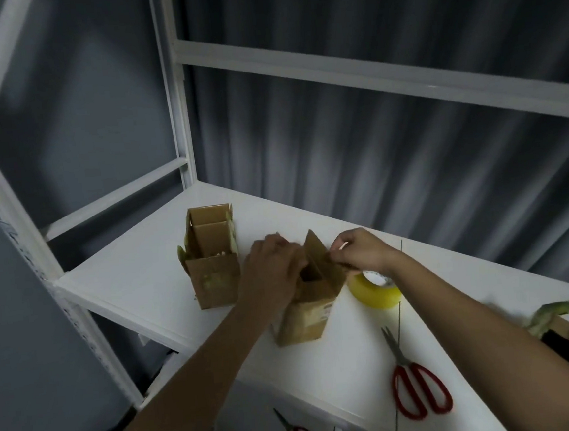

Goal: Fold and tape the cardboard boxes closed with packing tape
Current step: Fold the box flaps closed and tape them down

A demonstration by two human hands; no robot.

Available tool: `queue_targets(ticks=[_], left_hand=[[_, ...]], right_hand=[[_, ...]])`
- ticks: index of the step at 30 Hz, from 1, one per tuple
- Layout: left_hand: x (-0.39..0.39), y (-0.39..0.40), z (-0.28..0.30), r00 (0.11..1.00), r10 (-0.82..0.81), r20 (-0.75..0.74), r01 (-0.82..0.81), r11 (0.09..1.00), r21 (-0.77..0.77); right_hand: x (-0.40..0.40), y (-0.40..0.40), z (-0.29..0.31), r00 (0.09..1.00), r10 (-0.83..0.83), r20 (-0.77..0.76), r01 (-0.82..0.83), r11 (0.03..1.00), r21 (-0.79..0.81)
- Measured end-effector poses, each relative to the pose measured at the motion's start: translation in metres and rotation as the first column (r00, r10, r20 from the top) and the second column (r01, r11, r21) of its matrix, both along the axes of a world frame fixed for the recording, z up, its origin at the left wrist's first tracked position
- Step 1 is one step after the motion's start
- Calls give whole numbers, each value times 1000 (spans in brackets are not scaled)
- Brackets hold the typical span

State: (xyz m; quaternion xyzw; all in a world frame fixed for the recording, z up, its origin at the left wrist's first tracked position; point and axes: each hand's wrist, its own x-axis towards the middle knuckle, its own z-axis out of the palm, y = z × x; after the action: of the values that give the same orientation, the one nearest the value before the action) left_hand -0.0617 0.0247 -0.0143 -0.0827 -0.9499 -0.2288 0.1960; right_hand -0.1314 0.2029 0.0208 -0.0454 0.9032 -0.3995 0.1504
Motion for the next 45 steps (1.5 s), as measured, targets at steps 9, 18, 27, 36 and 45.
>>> queue_targets(ticks=[9,18,27,36,45], left_hand=[[27,16,-17,994,-30,109,56,969,-241],[18,-18,-26,972,-140,189,83,957,279],[2,-21,-45,968,-189,163,49,785,618],[-4,-25,-50,943,-232,241,73,847,527],[-5,-25,-57,952,-208,225,94,897,431]], right_hand=[[33,-7,-26,984,168,-50,-173,979,-108],[22,-9,-38,632,546,-550,-276,822,499],[40,-23,-56,705,312,-637,-147,943,300],[49,-23,-60,668,326,-669,-133,937,323],[48,-26,-59,738,302,-604,-107,935,337]])
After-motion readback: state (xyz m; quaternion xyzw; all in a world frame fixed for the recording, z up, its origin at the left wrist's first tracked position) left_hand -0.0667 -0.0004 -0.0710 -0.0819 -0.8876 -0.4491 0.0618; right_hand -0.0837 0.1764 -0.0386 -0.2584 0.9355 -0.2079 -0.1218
